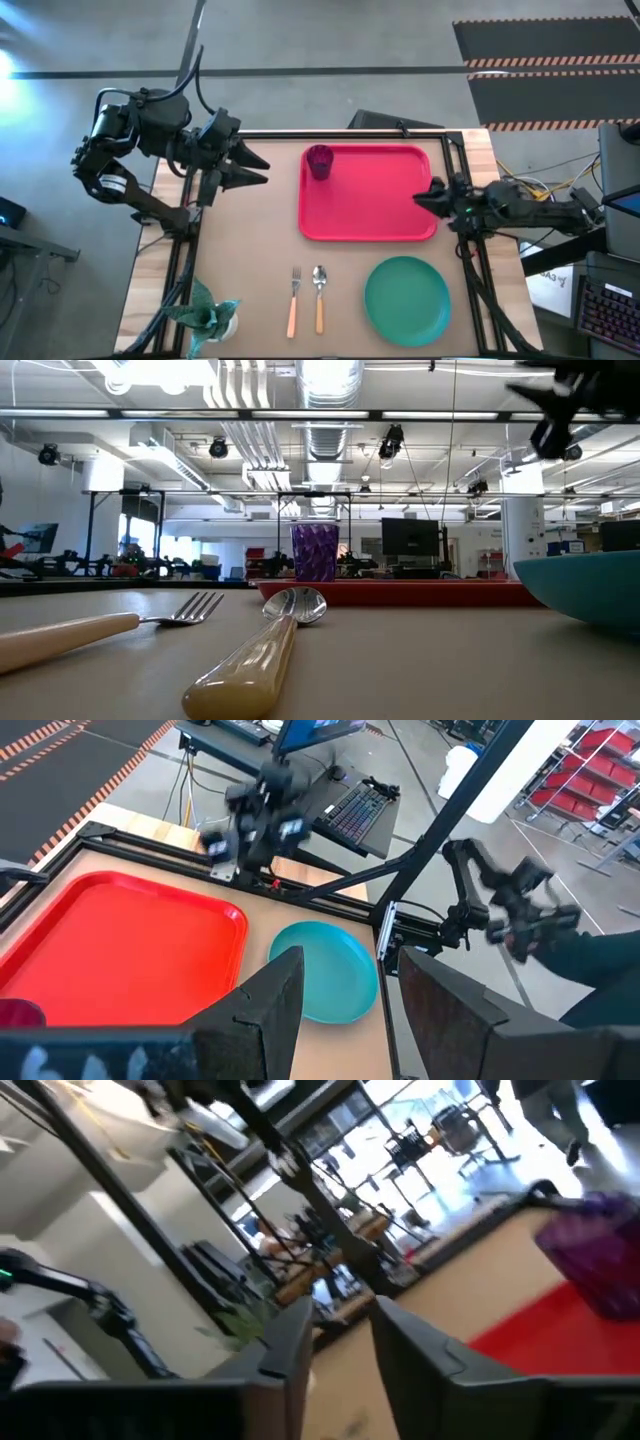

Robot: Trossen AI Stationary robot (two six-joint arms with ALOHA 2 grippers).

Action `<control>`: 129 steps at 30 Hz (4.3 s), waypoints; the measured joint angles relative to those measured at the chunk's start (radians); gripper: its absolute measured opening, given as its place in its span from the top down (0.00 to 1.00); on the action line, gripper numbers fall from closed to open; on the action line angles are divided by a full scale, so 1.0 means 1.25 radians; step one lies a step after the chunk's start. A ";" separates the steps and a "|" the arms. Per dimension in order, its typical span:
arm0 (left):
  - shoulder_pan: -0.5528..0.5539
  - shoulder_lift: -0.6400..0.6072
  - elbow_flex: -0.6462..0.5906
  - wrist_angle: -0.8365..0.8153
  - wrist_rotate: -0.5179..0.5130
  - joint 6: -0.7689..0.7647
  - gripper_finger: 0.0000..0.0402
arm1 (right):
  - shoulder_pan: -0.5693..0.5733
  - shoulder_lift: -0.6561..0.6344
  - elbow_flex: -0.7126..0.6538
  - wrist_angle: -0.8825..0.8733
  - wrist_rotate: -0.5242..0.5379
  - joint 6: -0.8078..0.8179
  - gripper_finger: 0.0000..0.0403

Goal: Pick and place plate/cup/fork/spoon on tray
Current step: Put the green plate on the bottom right side of the violet cup on the red tray

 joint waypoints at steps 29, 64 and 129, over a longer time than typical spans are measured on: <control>0.000 -0.050 0.000 -0.146 0.001 0.051 0.63 | 0.252 0.963 0.936 -1.252 -0.250 0.132 0.65; 0.000 -0.025 -0.025 -0.140 0.036 0.083 0.63 | 0.536 0.804 0.397 -0.841 -0.077 0.624 0.43; 0.000 -0.035 -0.038 -0.148 0.049 0.063 0.63 | -0.016 0.673 0.821 -1.200 0.430 0.270 0.98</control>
